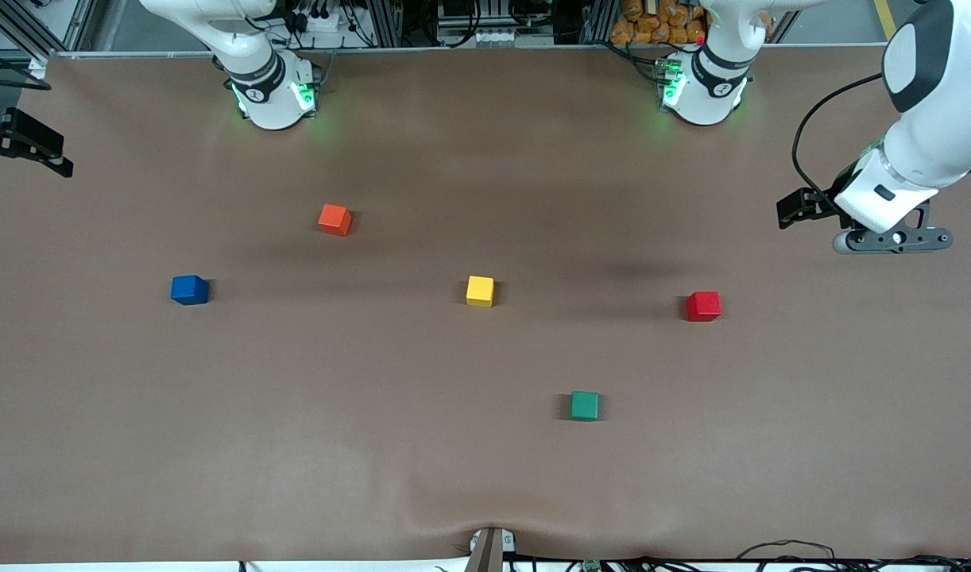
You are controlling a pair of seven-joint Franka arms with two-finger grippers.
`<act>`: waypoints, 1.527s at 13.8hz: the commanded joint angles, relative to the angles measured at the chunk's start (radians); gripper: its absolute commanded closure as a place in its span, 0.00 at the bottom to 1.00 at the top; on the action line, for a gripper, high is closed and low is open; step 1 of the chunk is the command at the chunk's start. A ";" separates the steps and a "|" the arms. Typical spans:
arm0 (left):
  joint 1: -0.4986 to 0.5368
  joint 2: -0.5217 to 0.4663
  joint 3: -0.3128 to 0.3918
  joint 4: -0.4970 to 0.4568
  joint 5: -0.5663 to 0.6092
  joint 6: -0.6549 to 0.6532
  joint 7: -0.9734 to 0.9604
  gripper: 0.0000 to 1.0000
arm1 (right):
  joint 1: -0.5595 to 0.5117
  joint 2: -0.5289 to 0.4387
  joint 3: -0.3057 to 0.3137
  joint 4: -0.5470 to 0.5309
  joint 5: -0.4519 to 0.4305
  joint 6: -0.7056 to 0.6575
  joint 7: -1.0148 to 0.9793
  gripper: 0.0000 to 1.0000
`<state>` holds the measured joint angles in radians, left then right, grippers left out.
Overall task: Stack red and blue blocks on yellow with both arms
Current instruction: 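Move the left gripper toward the red cube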
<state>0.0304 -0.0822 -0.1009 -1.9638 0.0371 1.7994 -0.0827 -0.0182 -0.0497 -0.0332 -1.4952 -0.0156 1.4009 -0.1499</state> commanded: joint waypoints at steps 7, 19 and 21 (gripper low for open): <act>0.019 0.030 -0.005 -0.021 -0.016 0.034 -0.006 0.00 | -0.025 0.010 0.009 0.020 -0.006 -0.010 0.009 0.00; 0.025 0.076 -0.005 -0.043 -0.016 0.095 -0.006 0.00 | -0.025 0.010 0.009 0.016 -0.006 -0.011 0.009 0.00; 0.025 0.087 -0.005 -0.043 -0.016 0.103 -0.006 0.00 | -0.025 0.010 0.009 0.016 -0.006 -0.013 0.009 0.00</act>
<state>0.0485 -0.0018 -0.1007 -2.0011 0.0371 1.8807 -0.0828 -0.0306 -0.0467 -0.0341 -1.4953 -0.0156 1.4000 -0.1495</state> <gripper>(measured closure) 0.000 0.000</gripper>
